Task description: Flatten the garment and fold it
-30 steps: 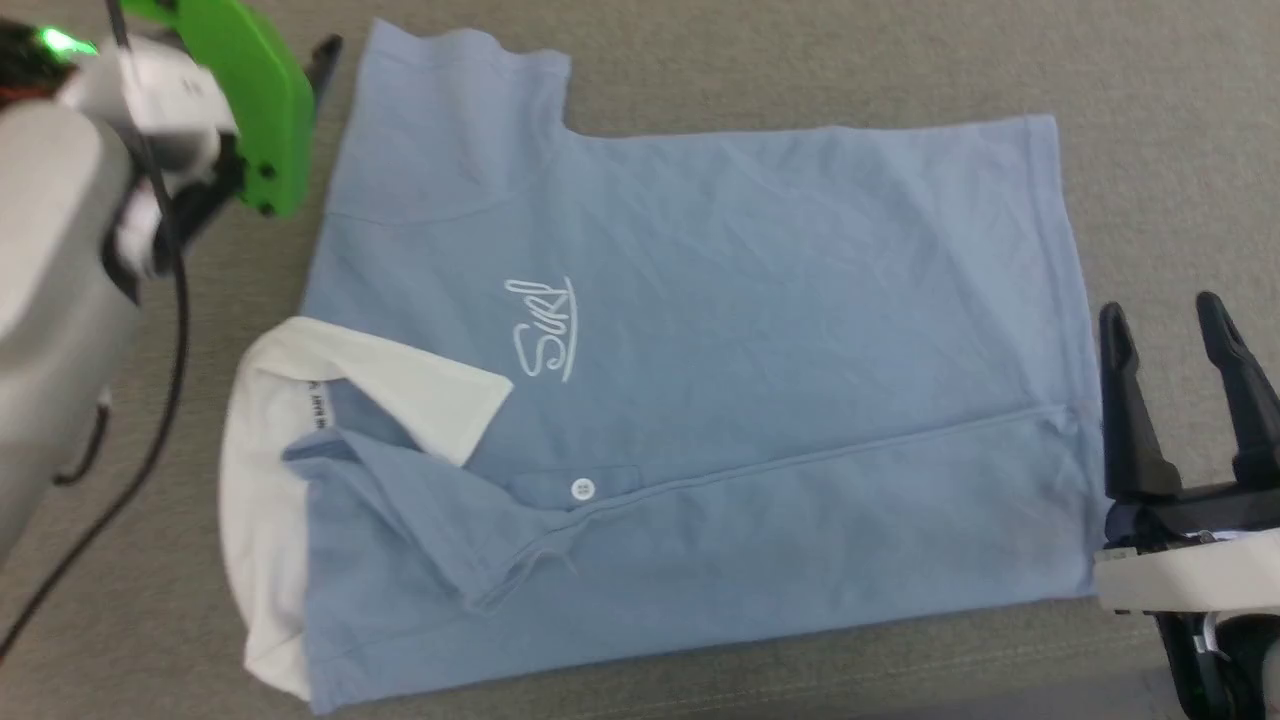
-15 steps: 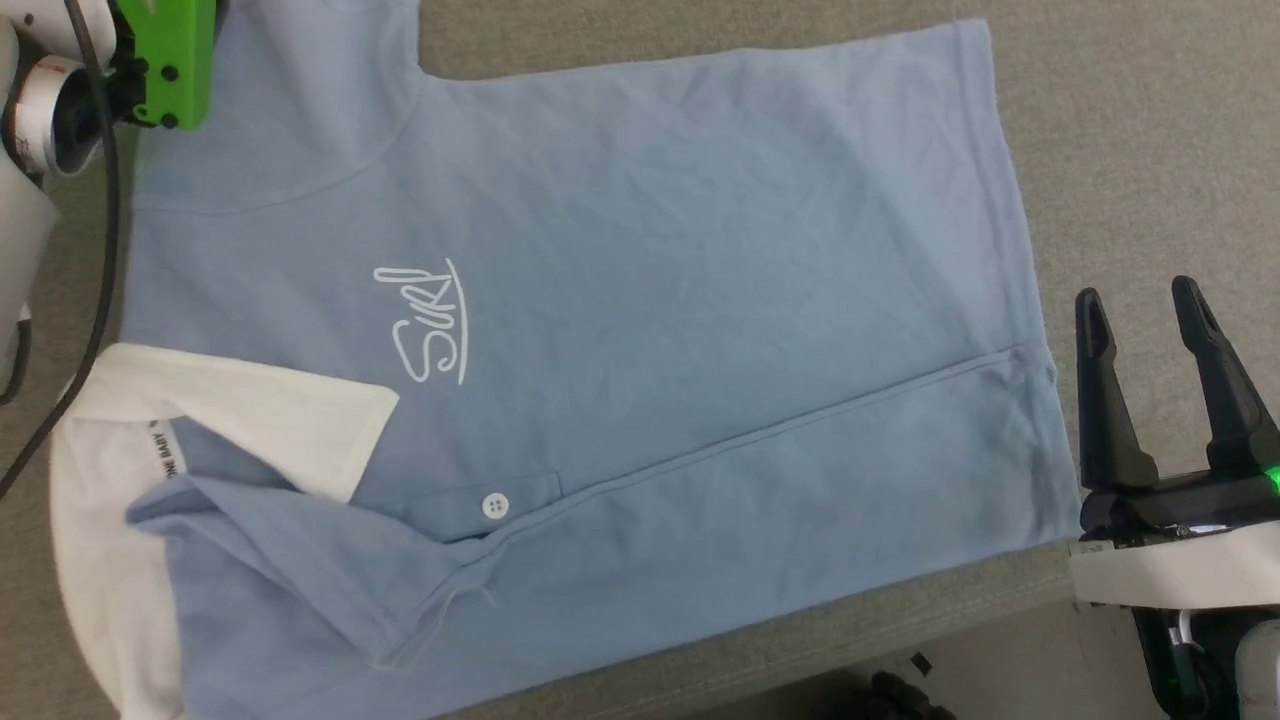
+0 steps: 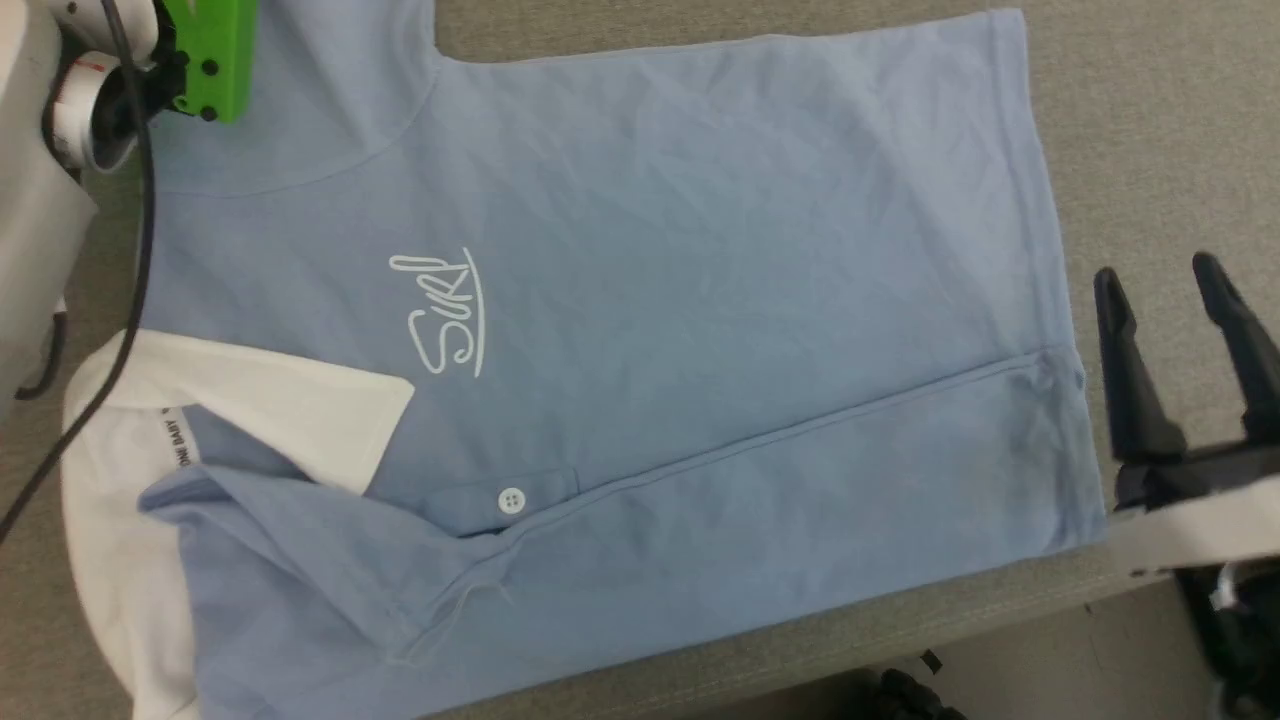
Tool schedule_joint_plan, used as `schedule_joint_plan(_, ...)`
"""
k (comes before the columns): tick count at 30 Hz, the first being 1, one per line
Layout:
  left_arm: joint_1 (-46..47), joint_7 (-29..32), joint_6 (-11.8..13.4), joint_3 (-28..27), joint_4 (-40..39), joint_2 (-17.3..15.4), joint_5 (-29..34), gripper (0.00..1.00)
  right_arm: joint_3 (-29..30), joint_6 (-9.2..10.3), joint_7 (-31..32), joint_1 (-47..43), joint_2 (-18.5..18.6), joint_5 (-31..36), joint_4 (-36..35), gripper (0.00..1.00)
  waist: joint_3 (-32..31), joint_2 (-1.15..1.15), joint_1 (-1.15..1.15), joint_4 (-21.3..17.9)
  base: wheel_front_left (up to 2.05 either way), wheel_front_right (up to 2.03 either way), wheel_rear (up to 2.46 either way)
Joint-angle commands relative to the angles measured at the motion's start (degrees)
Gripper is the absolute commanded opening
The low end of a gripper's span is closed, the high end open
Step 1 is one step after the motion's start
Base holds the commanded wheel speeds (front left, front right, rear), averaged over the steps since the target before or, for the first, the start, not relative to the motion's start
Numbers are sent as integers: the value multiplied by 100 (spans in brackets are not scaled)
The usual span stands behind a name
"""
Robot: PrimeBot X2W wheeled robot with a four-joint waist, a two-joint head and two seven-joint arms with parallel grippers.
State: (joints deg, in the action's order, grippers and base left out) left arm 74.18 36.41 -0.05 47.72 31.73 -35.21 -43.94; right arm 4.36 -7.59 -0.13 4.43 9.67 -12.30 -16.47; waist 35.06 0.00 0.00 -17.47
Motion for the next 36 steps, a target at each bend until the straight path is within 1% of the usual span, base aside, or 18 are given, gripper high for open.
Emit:
schedule_joint_plan(1,-101,-64,-54,27,13,15,5,0,-25,10,297,247,263,-140,-25,100,-116,0,0,144,0,0,0)
schedule_joint_plan(3,-76,-131,-131,30,-50,50,-11,0,-85,10,864,548,733,-387,-24,100,-155,0,0,254,0,0,0)
schedule_joint_plan(4,-52,-149,-180,56,-109,75,2,0,-154,10,1234,751,1053,-502,18,100,-163,0,0,330,0,0,0)
schedule_joint_plan(5,-39,-150,-219,81,-158,84,13,0,-228,10,1517,936,1279,-625,75,100,-167,0,0,375,0,0,0)
schedule_joint_plan(6,-26,-146,-264,108,-222,118,9,0,-312,10,1898,1181,1496,-864,195,100,-172,0,0,457,0,0,0)
schedule_joint_plan(7,-17,-136,-287,117,-271,137,-5,0,-392,10,2202,1385,1637,-1070,305,100,-166,0,0,503,0,0,0)
schedule_joint_plan(8,6,-125,-322,135,-350,165,-15,0,-536,10,2576,1664,1876,-1262,446,100,-142,0,0,576,0,0,0)
schedule_joint_plan(10,52,-103,-371,172,-502,204,-14,0,-775,10,3181,2185,2213,-1598,805,100,-80,0,0,698,0,0,0)
schedule_joint_plan(12,92,-85,-400,207,-652,241,-7,0,-993,10,3695,2710,2443,-1879,1210,100,-5,0,0,812,0,0,0)
schedule_joint_plan(14,117,-75,-432,228,-802,282,-30,0,-1217,10,4063,3213,2633,-2015,1610,100,78,0,0,915,0,0,0)
schedule_joint_plan(18,165,-107,-449,224,-1051,354,-66,0,-1673,10,4472,4013,2892,-2066,2345,100,225,0,0,1075,0,0,0)
schedule_joint_plan(22,183,-145,-449,243,-1222,375,-50,0,-2126,10,4710,4442,3025,-2057,2885,100,285,0,0,1168,0,0,0)
schedule_joint_plan(25,192,-147,-433,253,-1301,391,-49,0,-2421,10,4663,4592,3075,-2069,3112,100,303,0,0,1216,0,0,0)
schedule_joint_plan(32,206,-120,-402,271,-1392,336,-38,0,-3142,10,4301,4728,3118,-2168,3463,100,342,0,0,1256,0,0,0)
schedule_joint_plan(33,202,-120,-399,272,-1397,324,-38,0,-3238,10,4249,4749,3131,-2153,3489,32,344,0,0,1254,0,0,0)
schedule_joint_plan(34,194,-120,-399,280,-1400,310,-33,0,-3348,10,4160,4782,3157,-2110,3520,0,340,0,0,1253,0,0,0)
schedule_joint_plan(36,165,-164,-399,288,-1388,293,-22,0,-3488,10,3990,4829,3161,-2121,3593,0,292,0,0,1246,0,0,0)
